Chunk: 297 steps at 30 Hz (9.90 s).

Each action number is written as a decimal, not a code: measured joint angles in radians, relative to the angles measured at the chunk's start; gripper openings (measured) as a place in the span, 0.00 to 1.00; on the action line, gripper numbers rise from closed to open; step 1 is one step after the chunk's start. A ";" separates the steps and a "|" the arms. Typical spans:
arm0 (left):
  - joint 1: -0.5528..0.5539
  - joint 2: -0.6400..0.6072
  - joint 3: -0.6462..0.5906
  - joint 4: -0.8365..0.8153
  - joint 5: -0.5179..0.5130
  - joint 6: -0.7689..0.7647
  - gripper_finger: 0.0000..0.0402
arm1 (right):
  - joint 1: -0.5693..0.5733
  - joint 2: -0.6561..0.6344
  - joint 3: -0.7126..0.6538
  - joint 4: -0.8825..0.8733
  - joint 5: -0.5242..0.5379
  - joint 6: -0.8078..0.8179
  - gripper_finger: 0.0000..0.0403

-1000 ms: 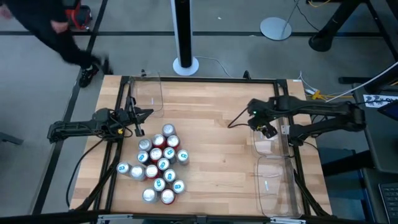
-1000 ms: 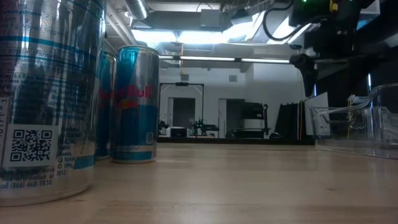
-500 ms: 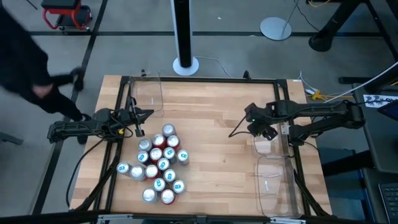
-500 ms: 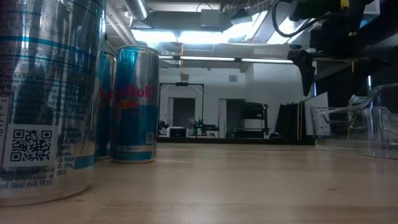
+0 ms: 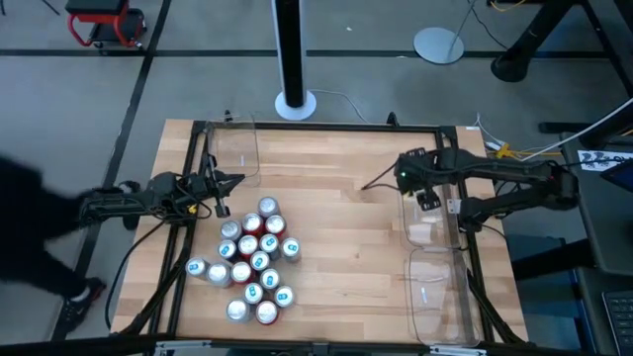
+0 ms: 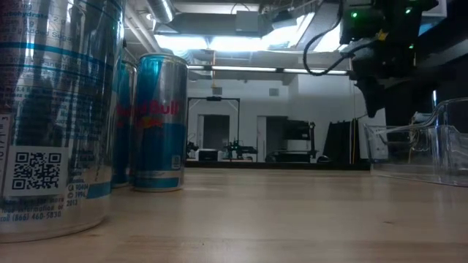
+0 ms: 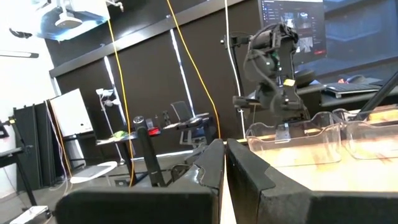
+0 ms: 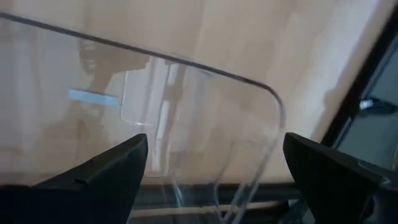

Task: Sort soda cans
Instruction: Move the transparent bin from the middle right to the top right on the table, then move the transparent bin from the bottom right to the top center on the table

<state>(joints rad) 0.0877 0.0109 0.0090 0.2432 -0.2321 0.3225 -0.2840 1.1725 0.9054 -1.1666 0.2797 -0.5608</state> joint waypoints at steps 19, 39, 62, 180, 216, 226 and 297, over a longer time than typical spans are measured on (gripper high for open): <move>0.000 0.000 0.000 -0.001 0.000 -0.010 0.03 | -0.243 0.082 0.000 0.128 -0.091 -0.200 0.73; 0.000 0.000 0.000 0.000 0.000 0.003 0.03 | -0.241 0.158 0.001 0.177 -0.045 -0.290 0.06; 0.000 0.000 0.000 0.000 0.000 0.018 0.03 | -0.448 0.211 0.203 0.339 0.043 -0.553 0.04; 0.000 0.000 0.000 0.028 0.000 0.070 0.03 | 0.853 0.096 -0.004 0.120 -0.216 0.734 0.16; 0.000 0.000 0.000 0.029 0.000 0.066 0.03 | 0.452 0.206 -0.003 0.581 -0.115 0.054 0.05; 0.000 0.000 0.000 0.029 0.000 0.066 0.03 | 0.276 0.208 -0.003 0.773 -0.071 -0.189 0.05; 0.000 0.000 0.000 0.029 0.000 0.097 0.03 | -0.333 0.493 -0.005 1.609 -0.290 -0.893 0.21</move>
<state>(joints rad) 0.0875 0.0112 0.0090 0.2722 -0.2322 0.4194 -0.6167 1.6654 0.9004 0.4421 -0.0105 -1.4543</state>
